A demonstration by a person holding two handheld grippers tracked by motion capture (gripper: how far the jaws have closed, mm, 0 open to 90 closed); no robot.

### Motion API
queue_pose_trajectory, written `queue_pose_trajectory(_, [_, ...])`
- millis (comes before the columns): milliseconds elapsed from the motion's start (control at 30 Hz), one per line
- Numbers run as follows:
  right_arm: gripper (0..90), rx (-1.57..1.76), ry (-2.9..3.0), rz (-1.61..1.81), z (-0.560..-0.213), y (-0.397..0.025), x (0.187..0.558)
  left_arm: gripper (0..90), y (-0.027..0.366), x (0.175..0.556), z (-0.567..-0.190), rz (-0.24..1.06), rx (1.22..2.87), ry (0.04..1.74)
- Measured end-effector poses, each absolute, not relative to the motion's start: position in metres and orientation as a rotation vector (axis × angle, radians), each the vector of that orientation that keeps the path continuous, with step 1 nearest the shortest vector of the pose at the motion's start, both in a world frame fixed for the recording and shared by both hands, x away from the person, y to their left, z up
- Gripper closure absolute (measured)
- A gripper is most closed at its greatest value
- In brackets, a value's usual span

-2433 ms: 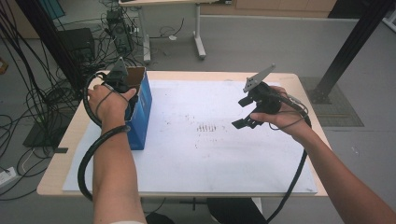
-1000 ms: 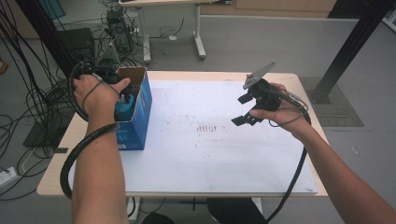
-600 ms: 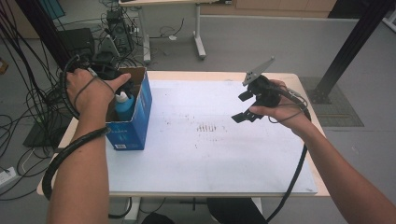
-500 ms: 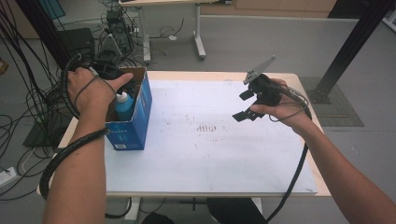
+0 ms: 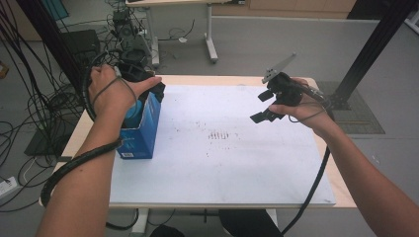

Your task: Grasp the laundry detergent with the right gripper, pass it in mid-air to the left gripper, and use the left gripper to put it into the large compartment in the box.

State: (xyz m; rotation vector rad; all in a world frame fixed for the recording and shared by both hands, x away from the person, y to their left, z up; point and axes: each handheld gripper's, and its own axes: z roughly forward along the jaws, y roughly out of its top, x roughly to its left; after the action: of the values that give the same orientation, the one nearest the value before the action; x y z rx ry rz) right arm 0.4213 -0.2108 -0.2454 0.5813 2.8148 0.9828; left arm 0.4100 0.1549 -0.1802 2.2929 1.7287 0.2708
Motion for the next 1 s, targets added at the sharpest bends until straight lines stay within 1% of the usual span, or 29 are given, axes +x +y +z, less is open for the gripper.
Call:
queue_pose_trajectory(533, [9.1,0.637,2.804,0.914,-0.237,-0.231,0.424,7.4,0.114,0.414,-0.177,0.283,2.375,1.604])
queue_pose_trajectory(800, [9.1,0.643,2.801,0.866,-0.233,-0.240,0.420,6.6,0.108,0.425,-0.174,0.284,2.363,1.609])
queue_pose_trajectory(1000, [9.1,0.665,2.792,0.827,-0.228,-0.251,0.419,5.5,0.106,0.432,-0.173,0.258,2.342,1.621])
